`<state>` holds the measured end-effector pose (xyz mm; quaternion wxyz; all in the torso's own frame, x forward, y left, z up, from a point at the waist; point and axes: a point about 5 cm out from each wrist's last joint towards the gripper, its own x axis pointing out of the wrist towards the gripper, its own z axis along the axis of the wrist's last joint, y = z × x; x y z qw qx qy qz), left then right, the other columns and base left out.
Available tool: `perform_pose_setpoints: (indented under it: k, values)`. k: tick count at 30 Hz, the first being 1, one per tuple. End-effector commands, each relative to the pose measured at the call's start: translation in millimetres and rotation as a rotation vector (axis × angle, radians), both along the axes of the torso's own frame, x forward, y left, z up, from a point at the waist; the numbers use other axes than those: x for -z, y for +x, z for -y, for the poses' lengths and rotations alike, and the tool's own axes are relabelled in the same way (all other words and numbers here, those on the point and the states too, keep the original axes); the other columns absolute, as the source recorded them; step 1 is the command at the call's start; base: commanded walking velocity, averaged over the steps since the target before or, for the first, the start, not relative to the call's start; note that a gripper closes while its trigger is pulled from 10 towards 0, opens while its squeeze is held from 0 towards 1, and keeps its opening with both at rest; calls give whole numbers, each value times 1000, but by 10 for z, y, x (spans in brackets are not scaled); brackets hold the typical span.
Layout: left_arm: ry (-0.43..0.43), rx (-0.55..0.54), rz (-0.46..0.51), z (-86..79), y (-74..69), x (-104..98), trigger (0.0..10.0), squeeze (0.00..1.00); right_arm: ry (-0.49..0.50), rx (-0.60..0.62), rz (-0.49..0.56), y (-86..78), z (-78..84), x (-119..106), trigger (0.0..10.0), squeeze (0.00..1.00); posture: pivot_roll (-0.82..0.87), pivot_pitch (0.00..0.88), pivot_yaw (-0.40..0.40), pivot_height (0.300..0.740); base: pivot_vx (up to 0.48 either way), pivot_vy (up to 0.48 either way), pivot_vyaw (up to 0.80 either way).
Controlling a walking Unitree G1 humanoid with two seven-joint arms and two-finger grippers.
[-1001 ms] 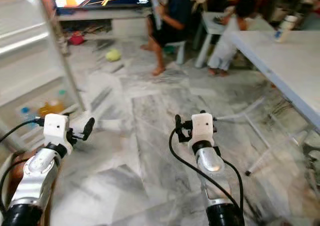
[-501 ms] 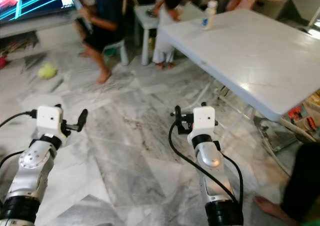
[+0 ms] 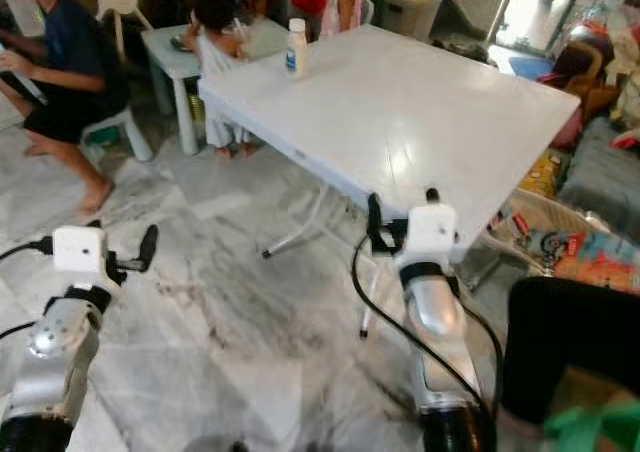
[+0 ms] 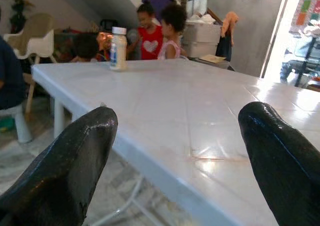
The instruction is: Restocking fridge
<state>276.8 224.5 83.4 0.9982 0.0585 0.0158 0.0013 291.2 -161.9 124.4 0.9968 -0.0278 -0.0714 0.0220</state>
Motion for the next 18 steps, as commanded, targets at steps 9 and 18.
perform_pose_setpoints:
  k: [9,18]
  values:
    - [16,33,38,81,46,-74,10000,0,50,25,7,-27,72,-54,10000,0,-9,0,-9,740,323,356,0]
    - [37,71,52,145,93,-105,10000,0,47,27,4,4,72,-64,10000,0,-7,0,-6,740,322,356,0]
